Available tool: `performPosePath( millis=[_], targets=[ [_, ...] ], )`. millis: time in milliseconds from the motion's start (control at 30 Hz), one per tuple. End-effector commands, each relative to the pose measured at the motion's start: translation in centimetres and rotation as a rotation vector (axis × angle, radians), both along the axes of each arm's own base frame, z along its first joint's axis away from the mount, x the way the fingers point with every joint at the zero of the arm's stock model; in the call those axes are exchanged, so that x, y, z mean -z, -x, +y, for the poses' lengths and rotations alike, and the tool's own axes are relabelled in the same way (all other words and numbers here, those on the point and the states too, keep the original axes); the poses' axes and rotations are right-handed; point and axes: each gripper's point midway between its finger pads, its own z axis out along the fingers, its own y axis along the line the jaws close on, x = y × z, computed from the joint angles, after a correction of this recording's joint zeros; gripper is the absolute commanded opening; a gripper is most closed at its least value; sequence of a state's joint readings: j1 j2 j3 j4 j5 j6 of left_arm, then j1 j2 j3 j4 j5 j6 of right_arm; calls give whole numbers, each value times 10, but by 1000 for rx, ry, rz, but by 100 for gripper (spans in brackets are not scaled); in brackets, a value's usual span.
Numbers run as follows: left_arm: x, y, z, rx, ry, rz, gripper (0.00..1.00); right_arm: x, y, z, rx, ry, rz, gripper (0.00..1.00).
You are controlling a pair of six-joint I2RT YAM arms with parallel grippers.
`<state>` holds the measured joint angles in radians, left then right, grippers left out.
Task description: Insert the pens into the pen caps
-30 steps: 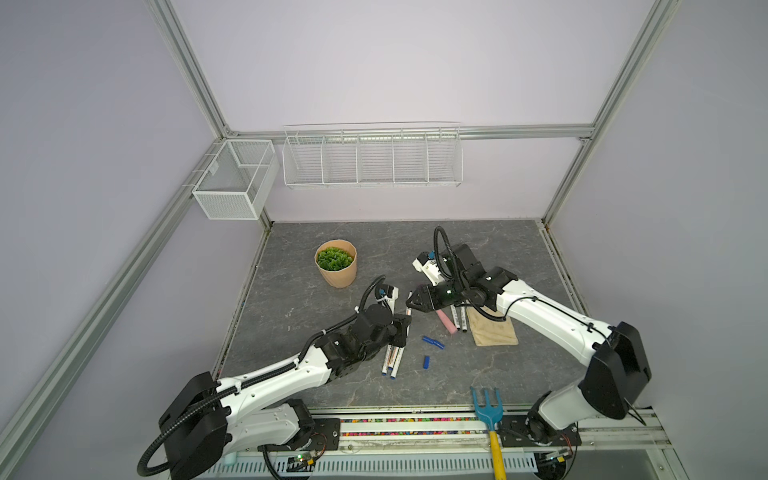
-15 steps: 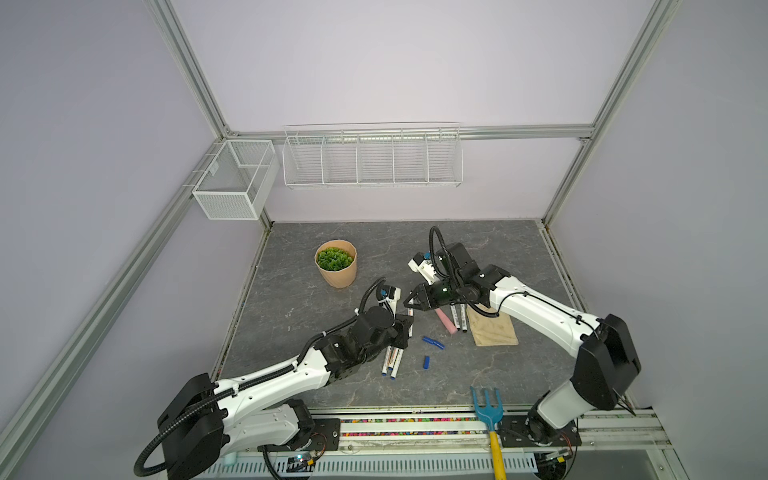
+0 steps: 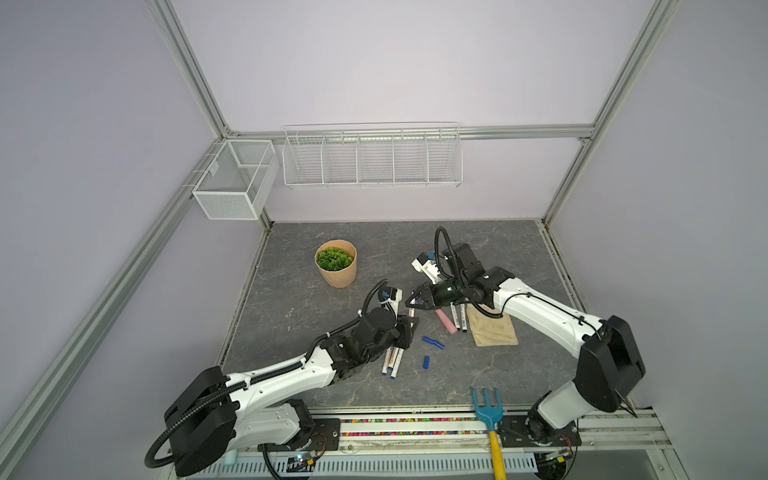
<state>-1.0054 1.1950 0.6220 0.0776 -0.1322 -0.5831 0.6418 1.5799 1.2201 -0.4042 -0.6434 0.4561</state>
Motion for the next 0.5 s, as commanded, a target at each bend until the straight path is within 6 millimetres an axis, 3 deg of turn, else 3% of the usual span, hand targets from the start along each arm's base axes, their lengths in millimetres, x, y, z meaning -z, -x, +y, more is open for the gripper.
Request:
performPosePath(
  millis=[0,100,233,400,467],
  targets=[
    [-17,-3,-13,33,34,-32,31,-8,4,-3,-7,-28,-7,10],
    [-21,-3,-14,37,43,-39,21,-8,3,-5,2,-31,-8,10],
    [-28,-1,-9,28,64,-54,0,-4,-1,-13,30,-19,-4,10],
    [-26,-1,18,-57,39,-52,0,8,-8,-23,75,24,7,15],
    [-17,-1,35,-119,-6,-34,0,18,-12,-28,93,77,-4,29]
  ],
)
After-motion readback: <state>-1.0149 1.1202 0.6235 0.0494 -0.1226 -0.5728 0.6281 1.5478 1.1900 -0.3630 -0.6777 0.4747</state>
